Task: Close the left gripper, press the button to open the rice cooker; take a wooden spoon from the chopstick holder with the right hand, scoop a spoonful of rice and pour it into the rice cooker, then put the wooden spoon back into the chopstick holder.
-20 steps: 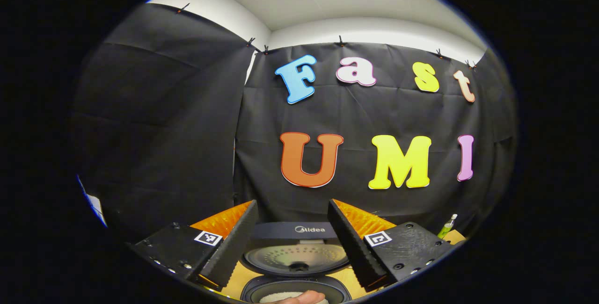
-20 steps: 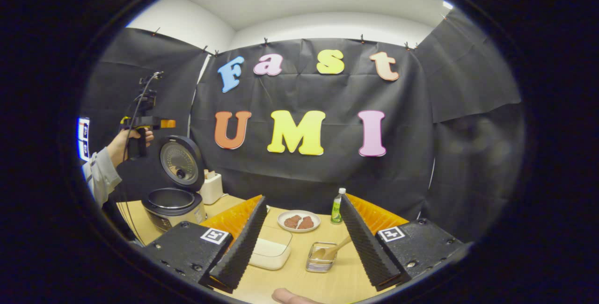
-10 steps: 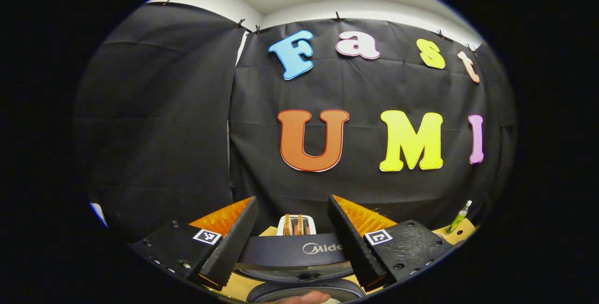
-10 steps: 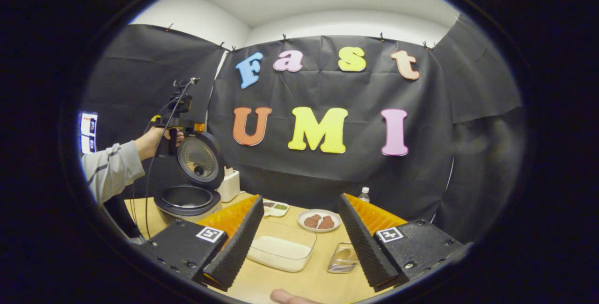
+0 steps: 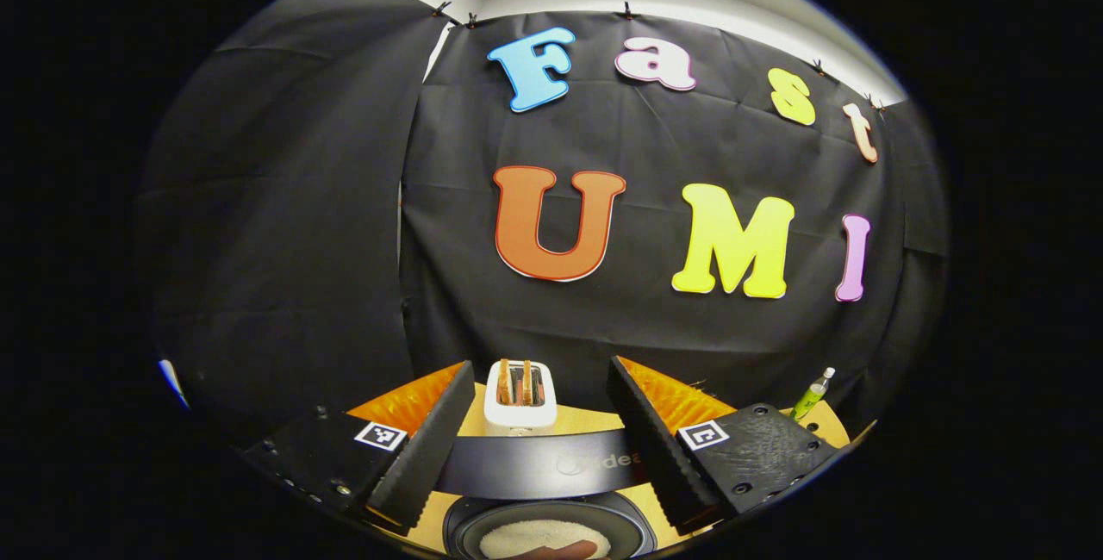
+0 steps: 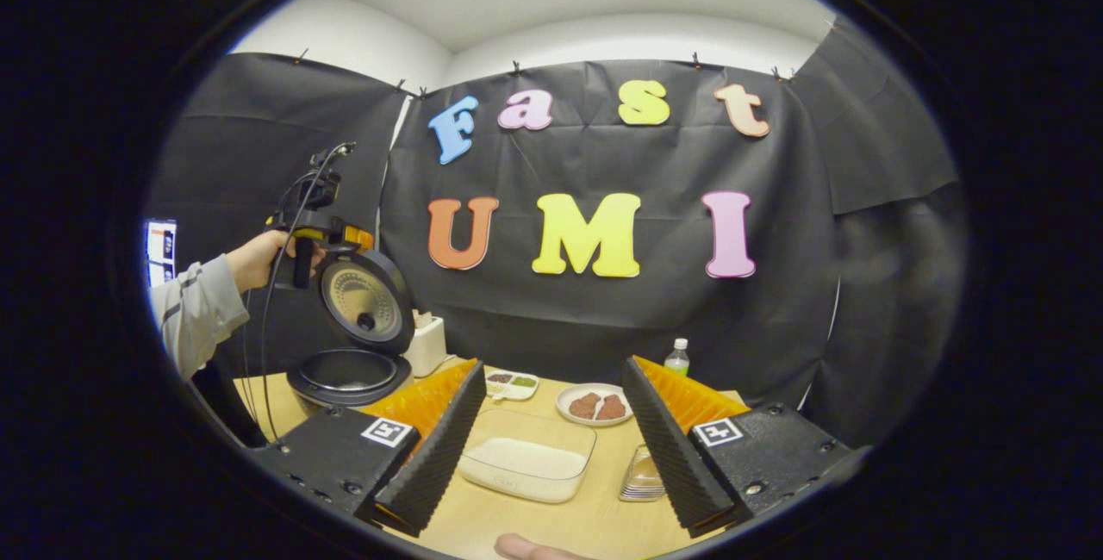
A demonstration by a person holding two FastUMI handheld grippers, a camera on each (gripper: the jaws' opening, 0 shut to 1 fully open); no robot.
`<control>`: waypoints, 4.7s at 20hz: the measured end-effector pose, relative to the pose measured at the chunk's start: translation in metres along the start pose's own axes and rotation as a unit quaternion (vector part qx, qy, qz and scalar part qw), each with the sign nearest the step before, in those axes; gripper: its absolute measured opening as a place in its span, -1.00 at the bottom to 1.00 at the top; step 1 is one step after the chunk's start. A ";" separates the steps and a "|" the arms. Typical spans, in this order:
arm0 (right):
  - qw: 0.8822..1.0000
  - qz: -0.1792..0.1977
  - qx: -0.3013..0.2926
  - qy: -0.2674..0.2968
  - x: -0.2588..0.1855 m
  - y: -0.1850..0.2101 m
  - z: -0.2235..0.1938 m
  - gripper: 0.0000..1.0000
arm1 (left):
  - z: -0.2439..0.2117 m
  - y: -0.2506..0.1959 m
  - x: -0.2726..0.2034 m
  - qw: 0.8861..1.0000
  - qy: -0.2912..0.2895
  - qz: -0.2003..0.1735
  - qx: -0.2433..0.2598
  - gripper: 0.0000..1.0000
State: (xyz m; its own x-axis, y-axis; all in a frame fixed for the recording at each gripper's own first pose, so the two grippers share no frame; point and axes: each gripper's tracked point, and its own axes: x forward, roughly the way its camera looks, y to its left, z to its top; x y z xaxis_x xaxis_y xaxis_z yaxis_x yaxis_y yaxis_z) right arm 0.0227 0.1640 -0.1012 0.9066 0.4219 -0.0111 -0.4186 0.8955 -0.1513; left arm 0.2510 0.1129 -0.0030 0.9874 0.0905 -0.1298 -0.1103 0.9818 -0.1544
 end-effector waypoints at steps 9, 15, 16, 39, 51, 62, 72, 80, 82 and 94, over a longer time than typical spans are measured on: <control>1.000 -0.002 -0.011 -0.010 -0.022 -0.005 -0.003 1.00 | -0.053 -0.022 -0.030 0.997 0.061 -0.004 0.051 0.97; 1.000 -0.013 -0.010 -0.013 -0.030 -0.021 -0.007 1.00 | -0.093 -0.017 -0.061 0.995 0.092 0.021 0.043 0.94; 1.000 -0.015 -0.007 -0.013 -0.030 -0.024 -0.009 1.00 | -0.099 -0.017 -0.065 0.995 0.094 0.020 0.037 0.95; 0.996 -0.065 0.049 0.021 -0.022 -0.078 -0.053 1.00 | -0.206 -0.017 -0.107 0.995 0.081 0.037 0.052 0.99; 0.995 -0.068 0.051 0.054 -0.002 -0.056 -0.053 1.00 | -0.211 -0.019 -0.120 0.998 -0.018 0.040 0.038 1.00; 0.997 -0.049 0.040 0.049 0.012 -0.012 -0.036 1.00 | -0.215 -0.021 -0.123 0.996 -0.059 0.038 0.052 0.97; 0.998 -0.057 0.024 0.020 -0.008 -0.025 -0.017 1.00 | -0.201 -0.042 -0.167 0.999 0.021 -0.013 0.023 0.92; 0.996 -0.088 0.011 -0.010 -0.039 -0.061 -0.001 1.00 | -0.133 -0.062 -0.254 0.996 -0.039 -0.051 0.055 0.89; 0.995 -0.095 0.013 -0.012 -0.045 -0.069 -0.004 1.00 | -0.122 -0.066 -0.272 0.995 -0.056 -0.054 0.061 0.89; 0.992 -0.125 0.006 -0.021 -0.070 -0.124 -0.011 1.00 | -0.111 -0.106 -0.291 0.992 -0.086 -0.065 0.069 0.88</control>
State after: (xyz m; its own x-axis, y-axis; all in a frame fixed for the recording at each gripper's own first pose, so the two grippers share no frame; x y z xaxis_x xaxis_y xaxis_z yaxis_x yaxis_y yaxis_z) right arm 0.0111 0.0220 -0.0928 0.9792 0.1919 0.0659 -0.1821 0.9743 -0.1324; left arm -0.0371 -0.0361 -0.0574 0.9984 -0.0221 0.0524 0.0233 0.9995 -0.0224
